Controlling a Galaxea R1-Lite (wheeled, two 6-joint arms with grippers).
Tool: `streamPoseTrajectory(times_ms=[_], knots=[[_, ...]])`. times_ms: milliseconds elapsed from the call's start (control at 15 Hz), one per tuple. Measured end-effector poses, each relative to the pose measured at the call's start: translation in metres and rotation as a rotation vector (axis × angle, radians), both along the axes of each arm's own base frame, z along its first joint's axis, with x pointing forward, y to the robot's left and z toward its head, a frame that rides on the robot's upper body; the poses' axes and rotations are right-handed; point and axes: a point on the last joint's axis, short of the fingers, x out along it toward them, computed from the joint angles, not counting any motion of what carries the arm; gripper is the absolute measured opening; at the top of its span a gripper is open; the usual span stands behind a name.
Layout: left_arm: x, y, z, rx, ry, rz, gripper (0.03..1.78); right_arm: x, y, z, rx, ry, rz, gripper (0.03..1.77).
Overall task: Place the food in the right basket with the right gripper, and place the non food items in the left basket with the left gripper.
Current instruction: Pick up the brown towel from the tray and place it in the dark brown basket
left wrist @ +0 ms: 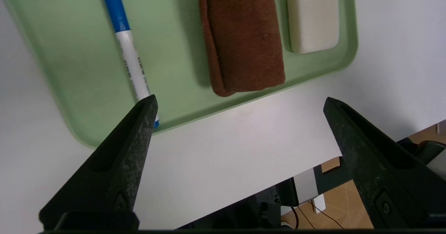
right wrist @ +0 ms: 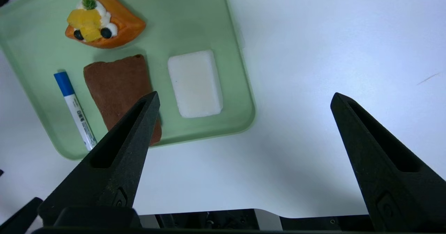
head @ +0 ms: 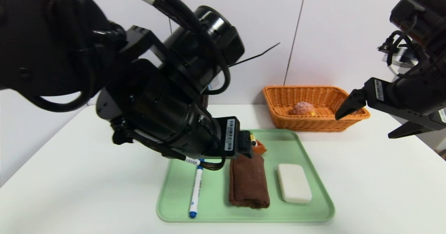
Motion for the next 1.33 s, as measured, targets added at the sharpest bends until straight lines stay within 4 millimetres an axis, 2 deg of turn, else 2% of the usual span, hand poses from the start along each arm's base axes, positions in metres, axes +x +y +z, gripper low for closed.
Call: streamPoseTrajectory(times_ms=[267, 667, 1000, 1333], knots=[[0.009, -0.034, -0.008, -0.021, 0.039, 0.012, 1.69, 0.001, -0.007, -0.001, 0.002, 0.004, -0.031, 1.69], [0.024, -0.07, -0.051, 0.09, 0.067, 0.021, 1.69, 0.006, -0.014, -0.007, -0.003, 0.031, -0.065, 1.69], [0.033, -0.082, -0.078, 0.196, 0.044, 0.012, 1.69, 0.007, -0.014, -0.011, 0.004, 0.053, -0.064, 1.7], [0.039, -0.09, -0.091, 0.211, 0.035, -0.001, 1.69, 0.009, -0.013, -0.014, 0.008, 0.062, -0.055, 1.7]])
